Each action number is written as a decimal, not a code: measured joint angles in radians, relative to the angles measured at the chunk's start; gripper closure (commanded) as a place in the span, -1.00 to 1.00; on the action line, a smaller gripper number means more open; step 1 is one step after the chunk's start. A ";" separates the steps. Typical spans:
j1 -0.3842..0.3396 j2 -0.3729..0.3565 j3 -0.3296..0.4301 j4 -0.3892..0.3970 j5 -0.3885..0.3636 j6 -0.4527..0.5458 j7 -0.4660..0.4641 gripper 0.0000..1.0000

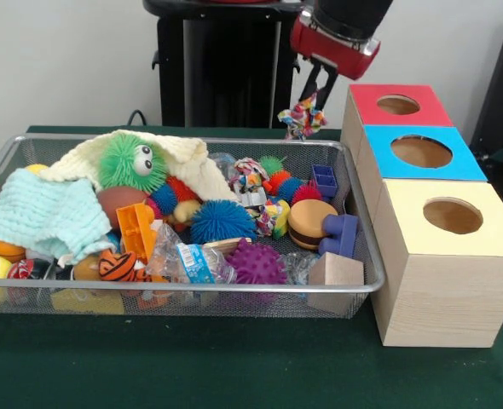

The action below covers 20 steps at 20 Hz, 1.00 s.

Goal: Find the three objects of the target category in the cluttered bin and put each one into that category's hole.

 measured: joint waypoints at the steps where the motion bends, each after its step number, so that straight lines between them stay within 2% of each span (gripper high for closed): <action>1: 0.000 -0.004 -0.006 -0.004 0.000 0.002 0.000 1.00; 7: -0.011 -0.010 -0.029 -0.019 0.000 -0.016 0.000 1.00; 20: -0.039 0.029 -0.009 -0.061 0.007 -0.133 0.000 1.00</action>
